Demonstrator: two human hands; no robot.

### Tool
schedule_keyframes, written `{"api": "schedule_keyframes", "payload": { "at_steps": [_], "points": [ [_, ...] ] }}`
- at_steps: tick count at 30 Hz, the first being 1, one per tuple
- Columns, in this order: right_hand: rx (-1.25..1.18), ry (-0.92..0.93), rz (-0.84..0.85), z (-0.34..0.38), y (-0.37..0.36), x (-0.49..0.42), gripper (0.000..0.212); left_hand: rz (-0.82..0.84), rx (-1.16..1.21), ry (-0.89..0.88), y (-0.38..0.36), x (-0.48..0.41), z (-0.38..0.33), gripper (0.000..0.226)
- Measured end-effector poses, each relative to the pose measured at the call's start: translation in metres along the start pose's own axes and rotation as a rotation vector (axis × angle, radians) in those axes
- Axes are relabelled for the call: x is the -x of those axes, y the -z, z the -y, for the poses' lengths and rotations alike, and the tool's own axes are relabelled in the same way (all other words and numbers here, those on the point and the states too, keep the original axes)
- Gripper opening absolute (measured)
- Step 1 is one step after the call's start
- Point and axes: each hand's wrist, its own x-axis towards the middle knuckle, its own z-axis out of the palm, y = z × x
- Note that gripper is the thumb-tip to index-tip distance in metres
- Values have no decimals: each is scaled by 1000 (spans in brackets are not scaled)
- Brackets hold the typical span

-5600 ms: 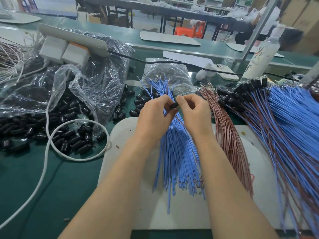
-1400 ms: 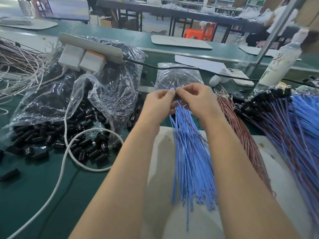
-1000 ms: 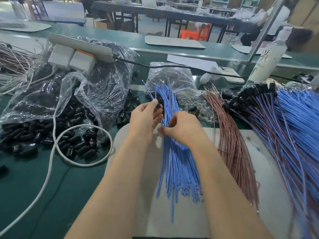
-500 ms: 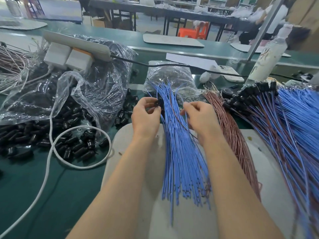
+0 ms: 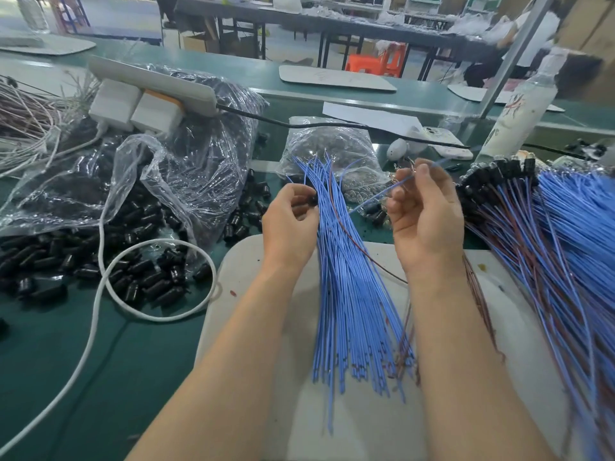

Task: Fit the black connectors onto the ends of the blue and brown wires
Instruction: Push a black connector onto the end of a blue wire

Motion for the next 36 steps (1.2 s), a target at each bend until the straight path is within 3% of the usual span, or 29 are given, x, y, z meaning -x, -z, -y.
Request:
{"api": "schedule_keyframes", "payload": {
  "at_steps": [3, 8, 36],
  "points": [
    [285, 215, -214, -6, -1, 1, 16, 14, -121, -45, 0, 1, 1, 24],
    [367, 365, -255, -12, -2, 1, 16, 55, -327, -104, -4, 2, 5, 27],
    [468, 384, -282, -11, 2, 0, 15, 139, -445, -172, -4, 6, 3, 29]
  ]
}}
